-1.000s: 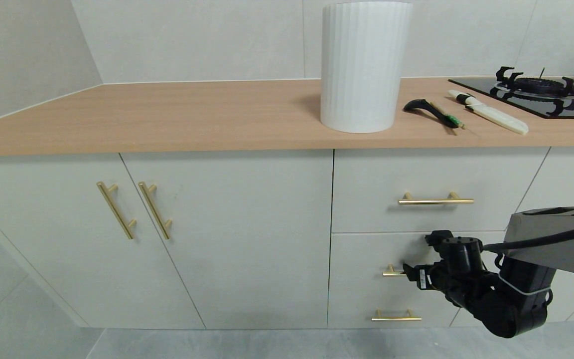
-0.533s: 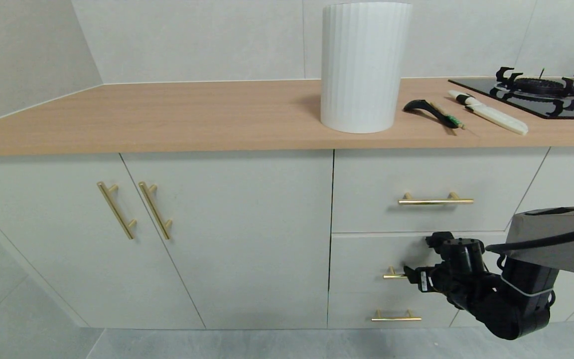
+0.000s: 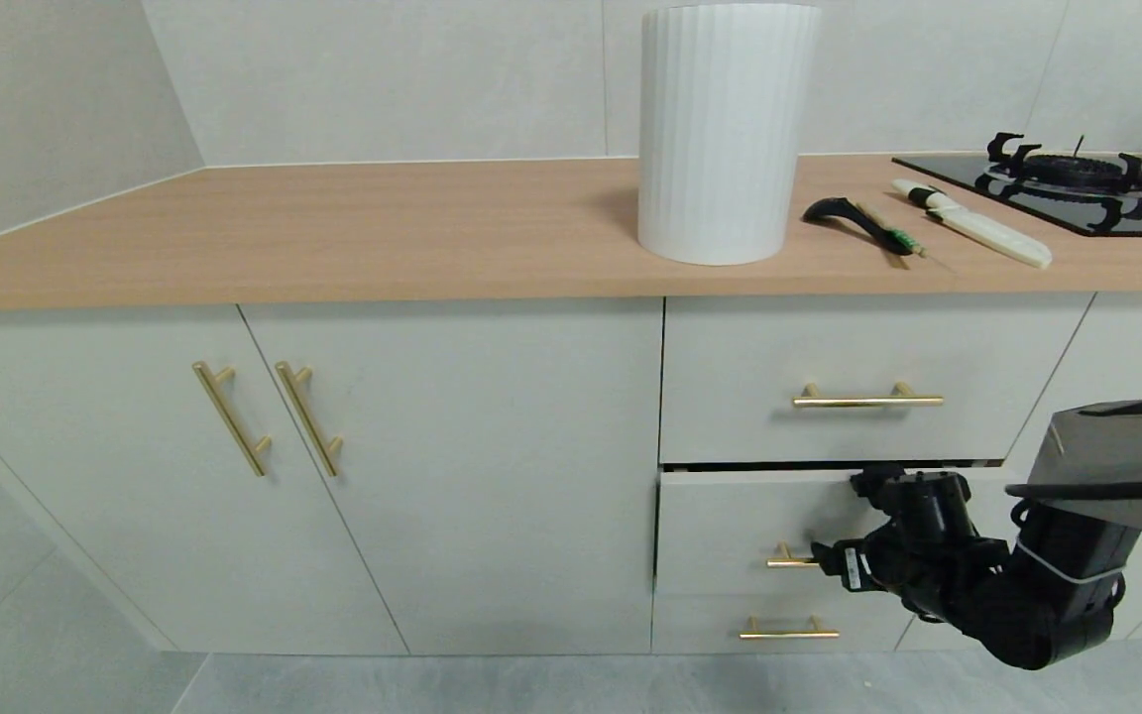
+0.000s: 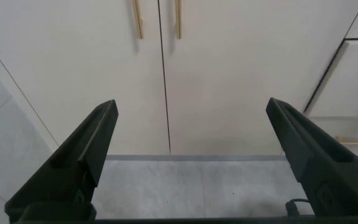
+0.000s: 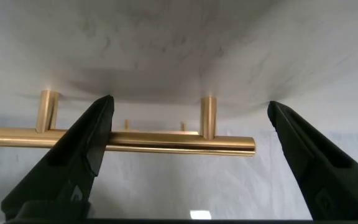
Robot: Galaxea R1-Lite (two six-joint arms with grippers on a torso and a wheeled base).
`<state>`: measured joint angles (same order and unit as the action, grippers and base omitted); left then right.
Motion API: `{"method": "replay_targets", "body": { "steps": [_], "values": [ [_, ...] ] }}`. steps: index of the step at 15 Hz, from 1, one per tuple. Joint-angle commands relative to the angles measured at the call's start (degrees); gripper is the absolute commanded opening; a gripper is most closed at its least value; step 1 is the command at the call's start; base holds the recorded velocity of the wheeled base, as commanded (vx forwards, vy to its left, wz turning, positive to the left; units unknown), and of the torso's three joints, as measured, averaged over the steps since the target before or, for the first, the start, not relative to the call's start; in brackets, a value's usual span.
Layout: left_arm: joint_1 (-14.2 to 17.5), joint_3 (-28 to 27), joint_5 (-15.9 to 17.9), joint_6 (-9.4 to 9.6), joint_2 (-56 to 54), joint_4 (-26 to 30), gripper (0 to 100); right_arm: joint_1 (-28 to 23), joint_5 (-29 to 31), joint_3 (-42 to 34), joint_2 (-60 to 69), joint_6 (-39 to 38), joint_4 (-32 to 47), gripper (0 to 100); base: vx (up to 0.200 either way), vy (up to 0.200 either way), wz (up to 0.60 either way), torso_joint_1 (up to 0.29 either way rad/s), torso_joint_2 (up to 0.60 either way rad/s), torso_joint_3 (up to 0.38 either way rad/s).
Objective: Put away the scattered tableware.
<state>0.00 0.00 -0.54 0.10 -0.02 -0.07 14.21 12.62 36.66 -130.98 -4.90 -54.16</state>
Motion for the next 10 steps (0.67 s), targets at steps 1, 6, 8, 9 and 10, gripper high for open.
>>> {"method": "replay_targets", "body": {
  "steps": [1,6,8,9,10],
  "values": [
    [0.0,0.0,0.01,-0.01,0.02,-0.01,100,0.64,-0.49,0.08,10.57,-0.02,10.13,100,0.0,0.0,0.0,0.0,0.0,0.0],
    [0.0,0.0,0.01,-0.01,0.02,-0.01,100,5.82,-1.63,0.78,31.22,0.24,32.54,100,0.0,0.0,0.0,0.0,0.0,0.0],
    [0.0,0.0,-0.08,-0.01,0.02,-0.01,100,7.49,-1.46,0.78,35.09,0.15,33.07,100,0.0,0.0,0.0,0.0,0.0,0.0],
    [0.0,0.0,0.01,-0.01,0.02,-0.01,100,7.85,-1.1,0.87,36.41,0.07,32.81,100,0.0,0.0,0.0,0.0,0.0,0.0],
    [0.0,0.0,0.01,-0.01,0.02,-0.01,100,8.11,-1.02,1.05,36.58,-0.11,32.19,100,0.0,0.0,0.0,0.0,0.0,0.0]
  ]
}}
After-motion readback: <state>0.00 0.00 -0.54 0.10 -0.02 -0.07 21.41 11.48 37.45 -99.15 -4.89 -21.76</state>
